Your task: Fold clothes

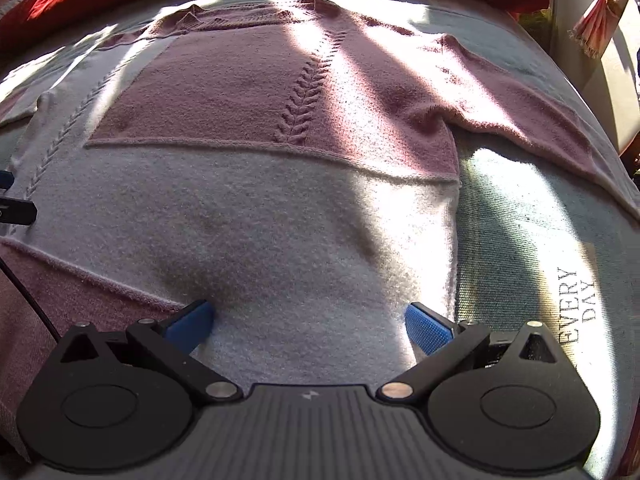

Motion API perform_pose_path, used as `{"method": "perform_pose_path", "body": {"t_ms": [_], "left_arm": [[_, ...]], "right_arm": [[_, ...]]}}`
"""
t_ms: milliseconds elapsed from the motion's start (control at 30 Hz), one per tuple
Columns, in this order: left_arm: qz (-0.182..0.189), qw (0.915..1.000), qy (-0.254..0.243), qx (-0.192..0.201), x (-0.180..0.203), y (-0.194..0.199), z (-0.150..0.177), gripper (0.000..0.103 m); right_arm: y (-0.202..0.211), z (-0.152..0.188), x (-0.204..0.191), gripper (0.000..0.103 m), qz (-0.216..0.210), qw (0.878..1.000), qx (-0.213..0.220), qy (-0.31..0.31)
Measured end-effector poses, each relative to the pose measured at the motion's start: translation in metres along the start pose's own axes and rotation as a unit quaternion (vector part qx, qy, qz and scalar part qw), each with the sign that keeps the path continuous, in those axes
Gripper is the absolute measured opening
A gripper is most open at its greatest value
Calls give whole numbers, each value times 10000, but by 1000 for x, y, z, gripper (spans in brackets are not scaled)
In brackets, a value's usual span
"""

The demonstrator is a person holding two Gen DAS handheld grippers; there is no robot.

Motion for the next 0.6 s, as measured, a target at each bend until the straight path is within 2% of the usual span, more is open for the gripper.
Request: {"method": "perform_pose_path", "body": {"t_ms": [100,200,300,433,533,600], "left_arm": [[61,9997,37,213,-1,9,-11,102],[171,9995,-124,236,2,5,-17,102],[23,9998,-137,165,-6,-5,-19,102],[-164,9991,3,379,-17,4,-26,102],[148,9992,106,366,-8,15,-21,102],[414,9987,195,218,1,19,-11,102]], "right_arm": [[1,0,0,103,62,9999,-55,-69],[0,0,-1,103,130,9998,-94,-100],[0,0,-3,103,200,9997,-116,-119],[1,1,-2,103,193,9997,-42,-125],[0,2,-2,103,211,9997,-17,-126],[0,2,-3,103,228,9997,-12,-132]]}}
Point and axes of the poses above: each gripper's, at about its wrist camera, not at the fingertips, and y roughly against the way its jaws point, x to its right, z to its underside, the point moved 8 cm from there along -y, roughly the way its jaws point, and after that the axes turned 5 degrees about z, right-handed, at the moved point
